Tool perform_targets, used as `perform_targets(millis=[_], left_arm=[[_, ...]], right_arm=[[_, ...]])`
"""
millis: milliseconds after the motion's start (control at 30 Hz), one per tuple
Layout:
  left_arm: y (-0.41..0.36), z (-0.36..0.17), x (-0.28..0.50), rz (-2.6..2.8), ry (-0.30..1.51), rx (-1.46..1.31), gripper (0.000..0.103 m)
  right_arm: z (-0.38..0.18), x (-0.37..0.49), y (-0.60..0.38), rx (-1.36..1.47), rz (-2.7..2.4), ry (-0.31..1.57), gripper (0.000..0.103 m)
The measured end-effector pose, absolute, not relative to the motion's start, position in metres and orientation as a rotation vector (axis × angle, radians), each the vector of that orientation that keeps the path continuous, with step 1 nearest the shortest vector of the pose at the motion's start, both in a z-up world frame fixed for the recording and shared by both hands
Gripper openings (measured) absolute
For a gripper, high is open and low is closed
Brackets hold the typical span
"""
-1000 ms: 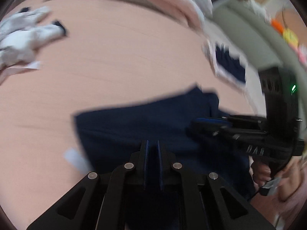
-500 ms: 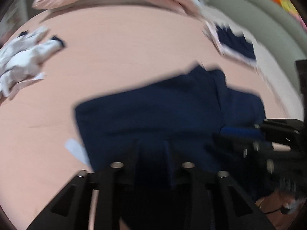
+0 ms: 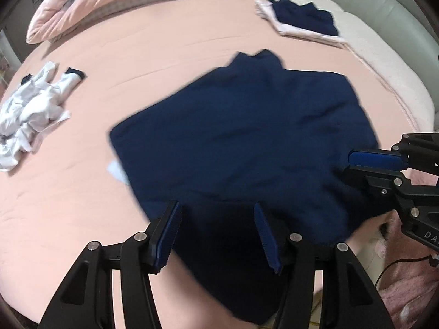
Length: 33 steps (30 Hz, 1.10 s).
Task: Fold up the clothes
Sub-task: 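Lower the folded shorts onto the bed and open both grippers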
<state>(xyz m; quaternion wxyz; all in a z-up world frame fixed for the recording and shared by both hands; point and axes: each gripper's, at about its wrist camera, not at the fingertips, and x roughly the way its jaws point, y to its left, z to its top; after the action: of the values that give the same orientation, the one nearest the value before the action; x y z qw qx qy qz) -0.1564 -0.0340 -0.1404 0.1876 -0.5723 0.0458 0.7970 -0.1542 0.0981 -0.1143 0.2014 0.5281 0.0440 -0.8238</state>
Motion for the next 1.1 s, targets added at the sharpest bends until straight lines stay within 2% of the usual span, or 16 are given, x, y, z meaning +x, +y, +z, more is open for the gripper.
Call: perform_targets(millis=[33,100,200,333,400,533,600,667,733,900,1000,1100], left_arm=[[-0.030,-0.143,-0.153,2.225,0.093,-1.609,0.052],[-0.019,-0.153,-0.145,2.246,0.172,-1.629,0.052],[-0.018,-0.170,-0.134,2.246,0.303,-1.749,0.052],[-0.039,-0.171,-0.117,2.271,0.371,-1.844,0.052],[-0.052,-0.170,-0.116,2.282,0.276,-1.865,0.053],[-0.051,-0.147,-0.118,2.352,0.150,-1.742,0.053],[-0.041,-0.132,-0.124,2.369,0.063,-1.616,0.053],[-0.030,-0.118,-0.136,2.367,-0.106,-1.448,0.053],[-0.014,-0.118,-0.159,2.354,-0.193,-1.395,0.053],[0.028,-0.132,-0.225,2.400,-0.088,-1.399,0.052],[0.026,-0.136,-0.273,2.434,-0.079,-1.394,0.052],[0.038,-0.137,-0.285,2.440,-0.063,-1.401,0.052]], right_arm=[[-0.117,-0.152,0.102,1.486,-2.310,0.122,0.016],[-0.125,-0.145,0.117,1.510,-2.323,0.089,0.022],[-0.137,-0.133,0.133,1.527,-2.320,0.042,0.022],[-0.156,-0.116,0.137,1.593,-2.367,0.260,0.022],[-0.167,-0.110,0.151,1.650,-2.363,0.275,0.022],[-0.150,-0.103,0.185,1.611,-2.314,-0.016,0.022],[-0.135,-0.114,0.201,1.559,-2.344,-0.076,0.022],[-0.127,-0.136,0.222,1.543,-2.394,-0.122,0.024],[-0.126,-0.164,0.248,1.573,-2.459,-0.205,0.027],[-0.136,-0.225,0.298,1.582,-2.555,-0.352,0.027],[-0.155,-0.253,0.314,1.645,-2.531,-0.361,0.027],[-0.167,-0.267,0.323,1.662,-2.493,-0.416,0.027]])
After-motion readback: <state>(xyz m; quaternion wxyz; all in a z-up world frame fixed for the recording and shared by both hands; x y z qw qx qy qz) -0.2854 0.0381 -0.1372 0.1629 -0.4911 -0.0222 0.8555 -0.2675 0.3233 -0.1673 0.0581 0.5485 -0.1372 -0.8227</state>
